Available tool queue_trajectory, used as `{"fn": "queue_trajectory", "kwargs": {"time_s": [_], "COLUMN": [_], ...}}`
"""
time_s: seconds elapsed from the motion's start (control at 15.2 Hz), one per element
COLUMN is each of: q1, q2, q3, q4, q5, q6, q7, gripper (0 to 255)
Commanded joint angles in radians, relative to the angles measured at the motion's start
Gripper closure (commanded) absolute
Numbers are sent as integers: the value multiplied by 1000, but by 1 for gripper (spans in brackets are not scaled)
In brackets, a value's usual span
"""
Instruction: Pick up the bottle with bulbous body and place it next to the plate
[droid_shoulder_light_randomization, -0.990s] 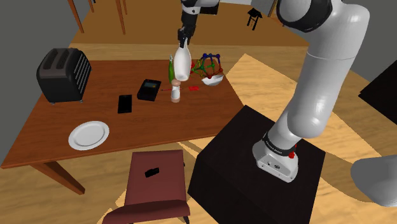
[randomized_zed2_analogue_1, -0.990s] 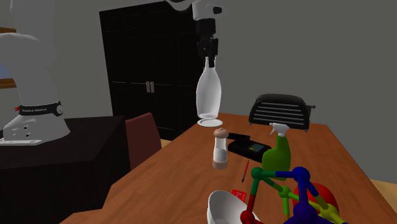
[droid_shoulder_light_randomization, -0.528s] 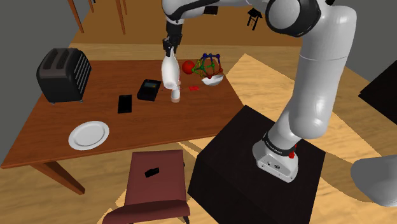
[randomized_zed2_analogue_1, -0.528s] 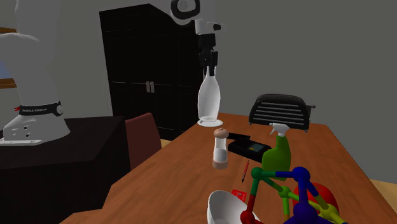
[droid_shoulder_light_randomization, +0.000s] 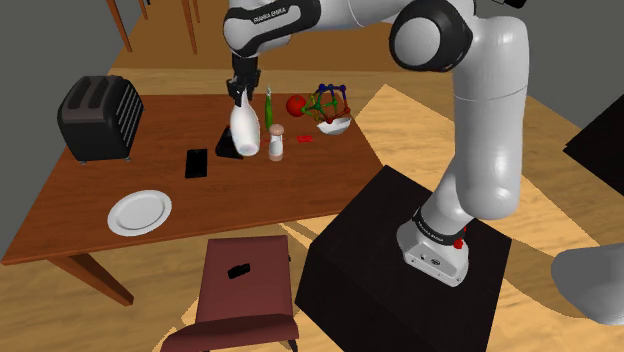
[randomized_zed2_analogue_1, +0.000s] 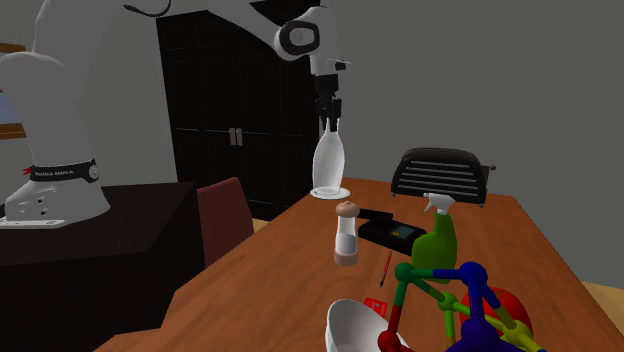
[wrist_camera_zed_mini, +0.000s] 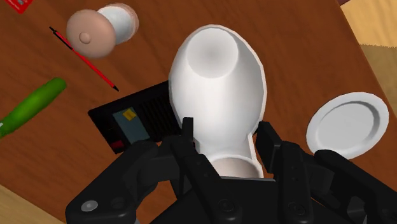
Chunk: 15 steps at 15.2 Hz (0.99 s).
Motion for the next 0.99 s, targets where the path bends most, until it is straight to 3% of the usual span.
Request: {"fn": "queue_trajectory", "kwargs": {"time_s": [0.0,0.4,0.79,0.92], "q1": [19,75,117,117], "q2": [54,220,436,447], "q3": [9,30,45,46], "q4": [61,253,552,545], "q5": [0,-4,-9,-8], "q6": [-5,-28,-109,-91], "q7": [34,128,215,214], "gripper": [255,255,255,255]}}
